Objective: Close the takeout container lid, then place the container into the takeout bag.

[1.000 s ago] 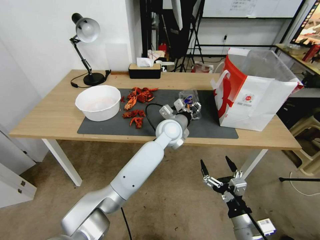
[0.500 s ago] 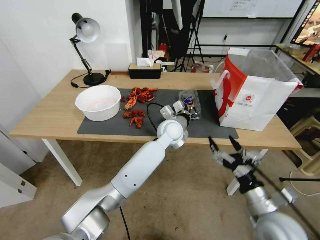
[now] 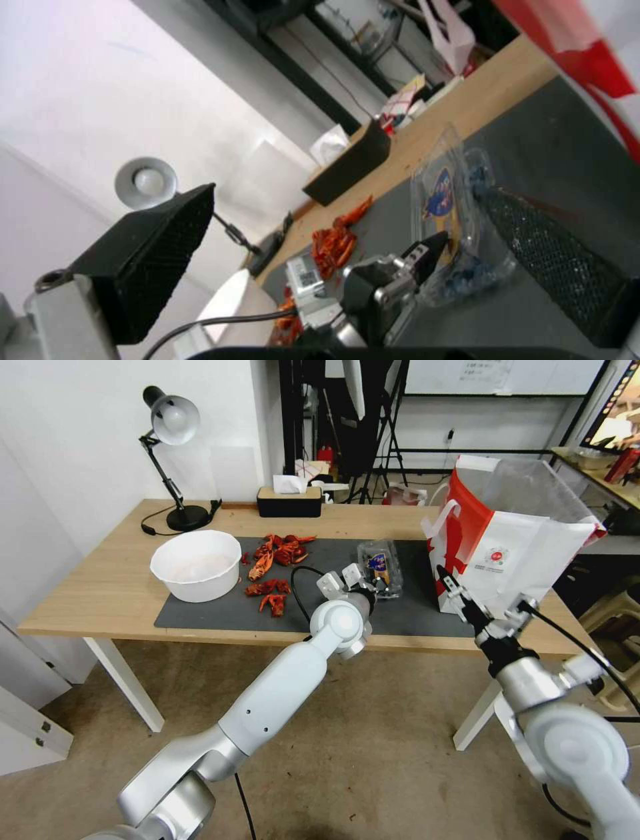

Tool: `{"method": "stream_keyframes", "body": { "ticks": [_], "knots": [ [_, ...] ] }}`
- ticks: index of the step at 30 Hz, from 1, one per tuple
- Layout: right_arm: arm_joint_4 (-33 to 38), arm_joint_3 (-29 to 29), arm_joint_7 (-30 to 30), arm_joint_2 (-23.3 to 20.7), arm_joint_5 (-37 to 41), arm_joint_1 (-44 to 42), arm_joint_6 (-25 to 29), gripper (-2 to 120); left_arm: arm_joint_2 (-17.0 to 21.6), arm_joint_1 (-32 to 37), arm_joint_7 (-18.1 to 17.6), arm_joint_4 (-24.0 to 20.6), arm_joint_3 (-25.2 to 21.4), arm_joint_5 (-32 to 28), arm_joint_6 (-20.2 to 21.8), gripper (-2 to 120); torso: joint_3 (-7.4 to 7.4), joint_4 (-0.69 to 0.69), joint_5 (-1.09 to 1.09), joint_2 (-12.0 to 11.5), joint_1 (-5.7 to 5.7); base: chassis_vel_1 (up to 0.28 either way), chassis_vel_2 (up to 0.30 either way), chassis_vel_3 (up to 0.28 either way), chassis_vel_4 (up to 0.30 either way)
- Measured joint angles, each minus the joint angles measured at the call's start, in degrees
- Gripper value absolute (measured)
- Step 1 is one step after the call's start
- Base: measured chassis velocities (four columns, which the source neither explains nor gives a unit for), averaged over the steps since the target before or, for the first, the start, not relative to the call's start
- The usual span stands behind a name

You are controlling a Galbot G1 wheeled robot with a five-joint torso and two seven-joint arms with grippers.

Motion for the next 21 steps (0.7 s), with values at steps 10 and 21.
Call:
{"method": "stream_keyframes", "body": {
  "ticks": [10,21],
  "knots": [
    [-6.15,-6.06,3.47,-0.41,4.56,12.21,-5.17,100,-0.64,-0.91,0.27,1.13,0.58,-0.14,-0.51,0,0.0,-0.02,0.0,0.0,0.0,0.0,0.0,0.0,0.0],
    [-11.17,-14.82,13.21,0.69,4.76,23.08,-10.27,100,0.01,-0.82,0.08,1.25,0.5,-0.23,-0.83,0,0.0,0.0,-0.01,0.0,0.0,0.0,0.0,0.0,0.0]
  ]
}}
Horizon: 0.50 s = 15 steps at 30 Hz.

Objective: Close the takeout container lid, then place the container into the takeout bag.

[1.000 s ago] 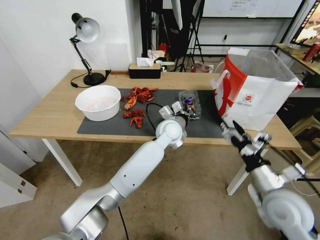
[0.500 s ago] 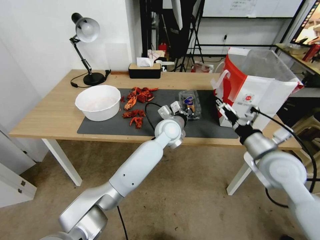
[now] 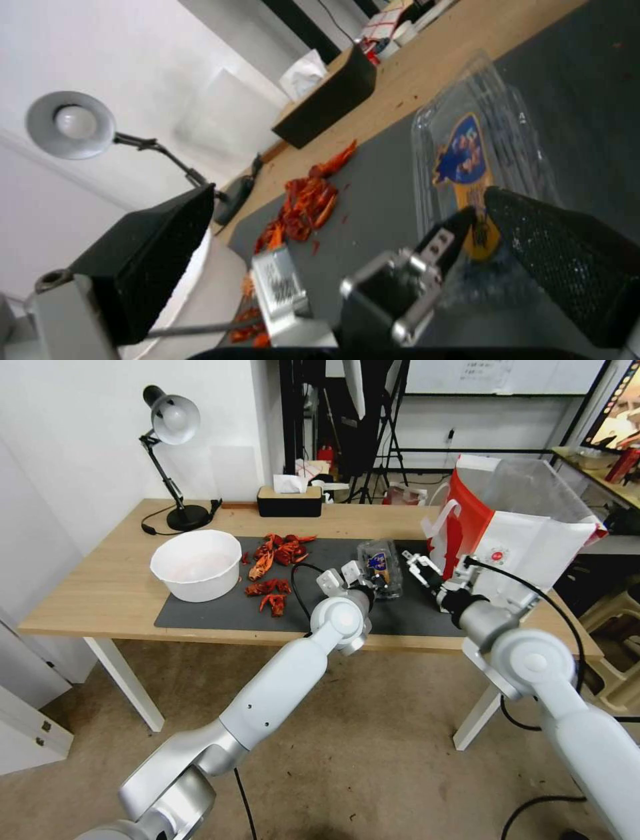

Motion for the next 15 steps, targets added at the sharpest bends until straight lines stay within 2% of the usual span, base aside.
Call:
{"method": "stream_keyframes", "body": {
  "ticks": [7,15],
  "knots": [
    [-3.34,-4.68,5.8,1.22,-1.6,7.47,-3.8,100,0.1,0.12,-0.05,-0.04,-0.28,-0.01,-0.06,0,0.0,0.0,0.0,0.0,0.0,0.0,0.0,0.0,0.0],
    [-7.49,-7.66,7.67,1.63,-4.83,11.88,-7.02,100,-0.19,0.14,0.0,0.07,-0.28,-0.01,-0.12,0,0.0,-0.01,0.0,0.0,0.0,0.0,0.0,0.0,0.0]
  ]
}}
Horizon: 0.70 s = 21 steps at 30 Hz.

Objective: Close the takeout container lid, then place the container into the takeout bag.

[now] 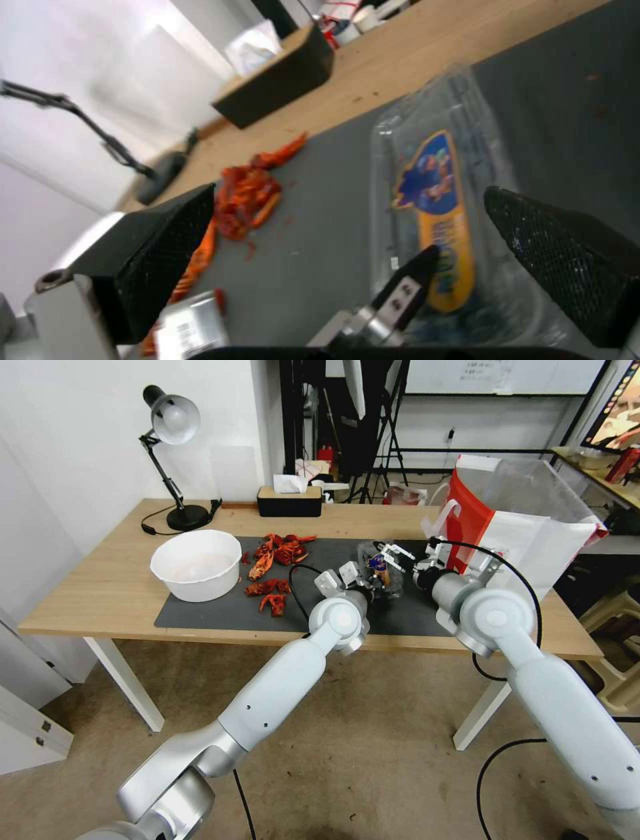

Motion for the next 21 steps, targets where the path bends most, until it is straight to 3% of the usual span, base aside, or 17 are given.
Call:
{"method": "stream_keyframes", "body": {
  "ticks": [10,21],
  "knots": [
    [-5.64,-3.13,2.61,-0.06,-5.11,4.33,-5.97,100,-0.14,-0.18,0.23,0.35,0.05,0.01,-0.15,0,0.0,0.0,0.01,0.0,0.0,0.0,0.0,0.0,0.0],
    [-9.21,-4.19,1.66,-0.32,-6.43,6.35,-9.46,100,0.09,-0.28,0.18,0.26,-0.01,0.01,-0.28,0,0.0,0.0,0.01,0.01,0.0,0.0,0.0,0.0,0.0]
  ]
}}
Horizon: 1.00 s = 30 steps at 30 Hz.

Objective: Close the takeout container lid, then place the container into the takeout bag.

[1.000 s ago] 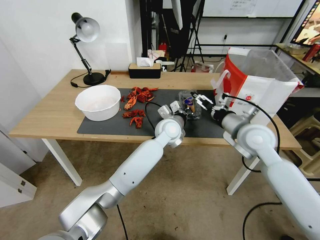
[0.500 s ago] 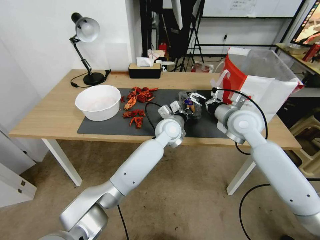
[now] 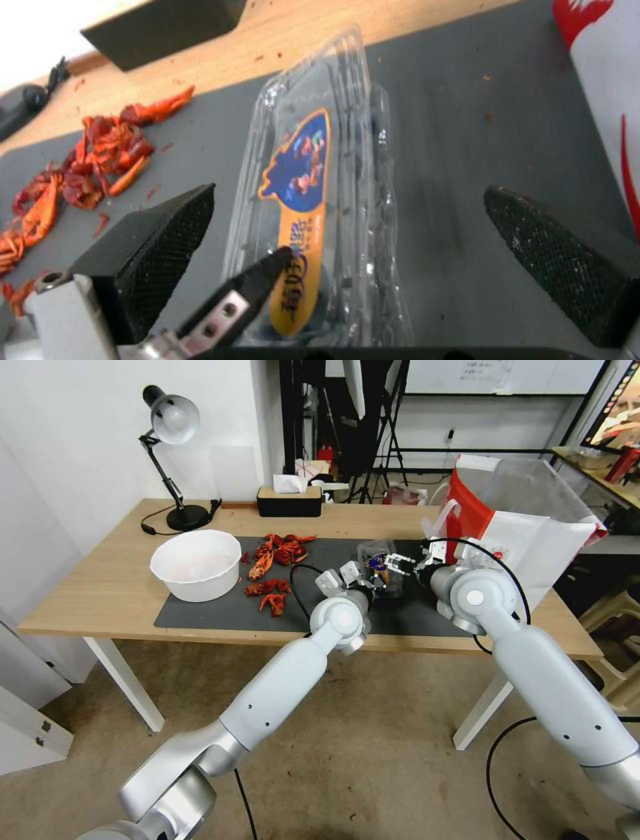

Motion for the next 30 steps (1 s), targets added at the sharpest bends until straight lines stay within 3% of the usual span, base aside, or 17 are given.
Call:
{"method": "stream_keyframes", "body": {
  "ticks": [15,30],
  "knots": [
    [-6.36,0.87,-6.83,0.86,4.2,2.1,-4.76,100,0.69,-0.27,-0.27,-0.45,0.04,-0.48,-0.19,0,0.0,0.0,0.0,0.0,0.0,0.0,0.0,0.0,0.0],
    [-10.58,1.47,-5.54,2.41,10.75,4.12,-7.68,100,0.76,-0.39,-0.25,-0.78,0.05,-0.74,-0.51,0,0.0,0.0,0.0,0.0,0.0,0.0,0.0,0.0,0.0]
  ]
}}
